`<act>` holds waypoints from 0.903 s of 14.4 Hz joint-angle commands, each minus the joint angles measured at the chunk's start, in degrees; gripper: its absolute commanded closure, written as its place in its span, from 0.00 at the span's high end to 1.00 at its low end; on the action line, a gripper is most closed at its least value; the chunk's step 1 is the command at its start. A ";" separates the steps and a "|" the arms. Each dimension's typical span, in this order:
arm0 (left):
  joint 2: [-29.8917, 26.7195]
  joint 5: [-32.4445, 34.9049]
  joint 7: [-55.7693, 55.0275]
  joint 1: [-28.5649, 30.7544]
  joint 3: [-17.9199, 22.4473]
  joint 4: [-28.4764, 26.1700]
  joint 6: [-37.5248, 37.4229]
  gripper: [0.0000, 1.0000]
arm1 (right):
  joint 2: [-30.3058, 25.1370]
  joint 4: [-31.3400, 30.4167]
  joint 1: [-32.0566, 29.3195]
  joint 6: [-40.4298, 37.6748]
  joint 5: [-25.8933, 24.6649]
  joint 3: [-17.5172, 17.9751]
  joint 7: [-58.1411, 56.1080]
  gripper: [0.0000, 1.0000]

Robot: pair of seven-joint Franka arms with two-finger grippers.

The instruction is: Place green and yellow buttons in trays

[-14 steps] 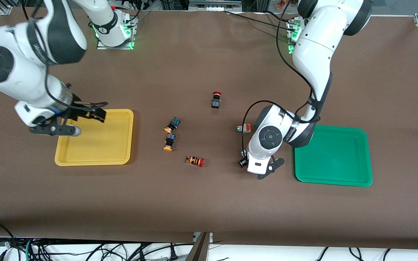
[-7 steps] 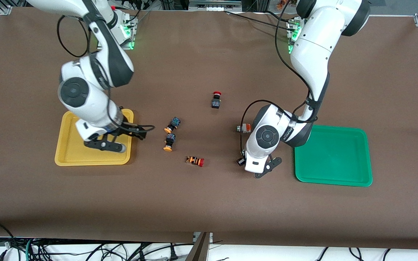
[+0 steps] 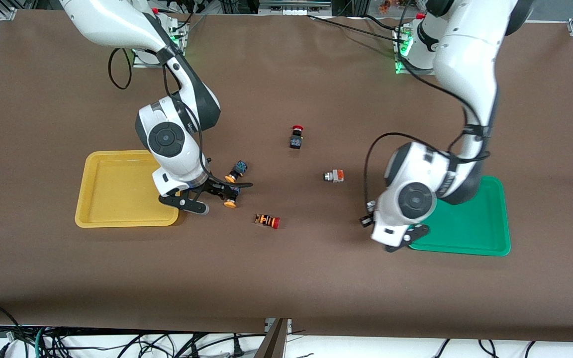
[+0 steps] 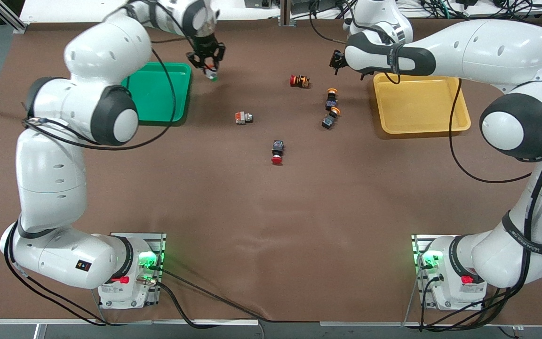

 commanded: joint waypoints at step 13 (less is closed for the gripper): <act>-7.77 2.07 39.63 16.72 -1.79 -21.28 14.08 1.00 | 9.80 1.93 2.19 12.28 -1.33 -1.06 7.73 0.99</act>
